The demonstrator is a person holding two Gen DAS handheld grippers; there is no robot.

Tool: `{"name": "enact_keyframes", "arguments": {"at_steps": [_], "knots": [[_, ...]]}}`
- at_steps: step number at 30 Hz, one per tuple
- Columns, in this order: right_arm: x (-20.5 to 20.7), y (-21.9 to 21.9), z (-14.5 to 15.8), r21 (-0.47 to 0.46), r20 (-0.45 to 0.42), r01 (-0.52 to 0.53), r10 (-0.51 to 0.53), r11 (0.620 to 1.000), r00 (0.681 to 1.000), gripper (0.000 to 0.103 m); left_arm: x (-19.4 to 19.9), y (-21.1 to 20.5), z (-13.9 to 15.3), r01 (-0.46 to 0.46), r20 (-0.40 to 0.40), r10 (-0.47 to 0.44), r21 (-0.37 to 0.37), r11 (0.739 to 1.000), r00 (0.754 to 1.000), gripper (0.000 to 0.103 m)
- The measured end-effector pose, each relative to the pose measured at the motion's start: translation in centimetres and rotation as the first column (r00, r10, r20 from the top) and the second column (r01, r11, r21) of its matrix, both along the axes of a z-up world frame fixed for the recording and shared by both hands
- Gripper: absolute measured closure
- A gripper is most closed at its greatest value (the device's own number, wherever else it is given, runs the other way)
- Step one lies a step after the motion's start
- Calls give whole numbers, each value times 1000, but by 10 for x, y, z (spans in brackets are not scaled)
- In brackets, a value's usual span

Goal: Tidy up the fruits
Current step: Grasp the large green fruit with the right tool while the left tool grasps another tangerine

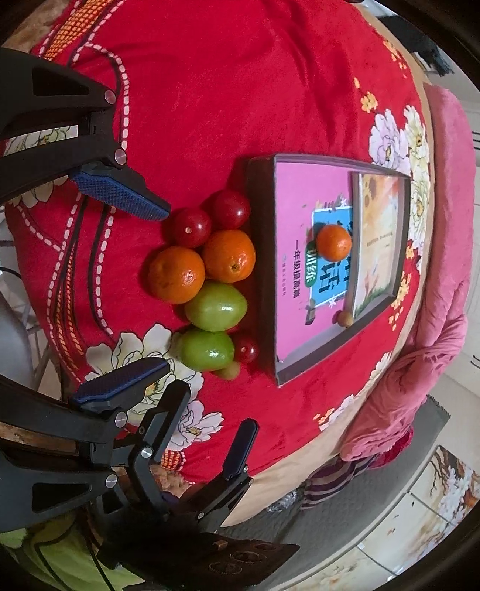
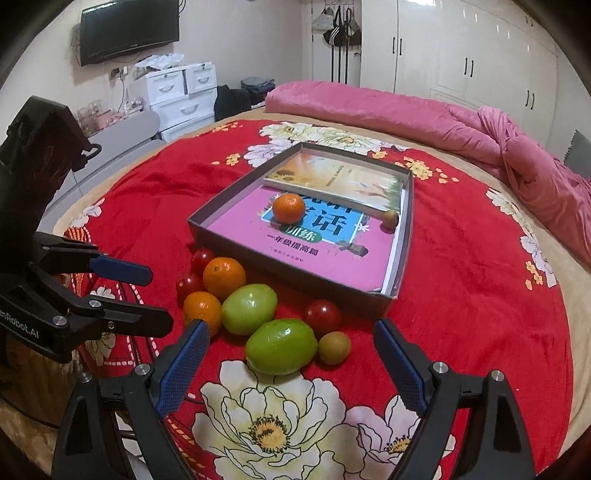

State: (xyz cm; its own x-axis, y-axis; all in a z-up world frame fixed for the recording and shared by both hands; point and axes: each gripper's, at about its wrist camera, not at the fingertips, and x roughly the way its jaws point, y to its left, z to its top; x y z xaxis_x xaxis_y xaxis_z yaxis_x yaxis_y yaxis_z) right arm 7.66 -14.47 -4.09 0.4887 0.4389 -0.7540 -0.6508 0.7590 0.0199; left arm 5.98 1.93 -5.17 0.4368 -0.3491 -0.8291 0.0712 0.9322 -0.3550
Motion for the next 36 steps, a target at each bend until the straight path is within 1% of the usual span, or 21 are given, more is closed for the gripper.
{"name": "enact_keyframes", "arguments": {"at_steps": [4, 7, 8, 10, 13, 18, 23, 27, 33, 36], "knots": [[-1, 2, -4, -17, -18, -10, 9, 1000, 1000, 13, 1, -1, -4, 6, -17, -6, -17, 1000, 1000, 25], [1, 2, -10, -30, -53, -9, 7, 1000, 999, 13, 2, -1, -7, 9, -23, -9, -24, 1000, 1000, 26], [1, 2, -11, -30, -64, -9, 7, 1000, 998, 13, 2, -2, -8, 10, -24, -11, -27, 1000, 1000, 27], [3, 2, -15, -27, -97, -10, 7, 1000, 995, 13, 2, -2, -10, 14, -28, -15, -30, 999, 1000, 33], [4, 2, -19, -30, -129, -8, 4, 1000, 992, 13, 3, -4, -14, 19, -37, -21, -36, 999, 999, 35], [7, 1, -28, -21, -199, -7, 3, 1000, 980, 14, 6, -8, -22, 25, -56, -27, -44, 999, 998, 45], [10, 1, -34, -14, -238, -8, 4, 1000, 971, 22, 12, -8, -30, 13, -74, -16, -48, 999, 997, 47], [13, 0, -39, -2, -269, -7, 6, 1000, 963, 31, 17, -7, -35, 0, -85, -4, -45, 999, 996, 48], [19, 3, -45, 11, -289, -4, 7, 1000, 957, 37, 23, -7, -40, -6, -93, 1, -50, 999, 996, 48], [21, 5, -47, 9, -288, -8, 10, 1000, 958, 38, 24, -5, -41, -11, -95, 6, -52, 999, 995, 48]]}}
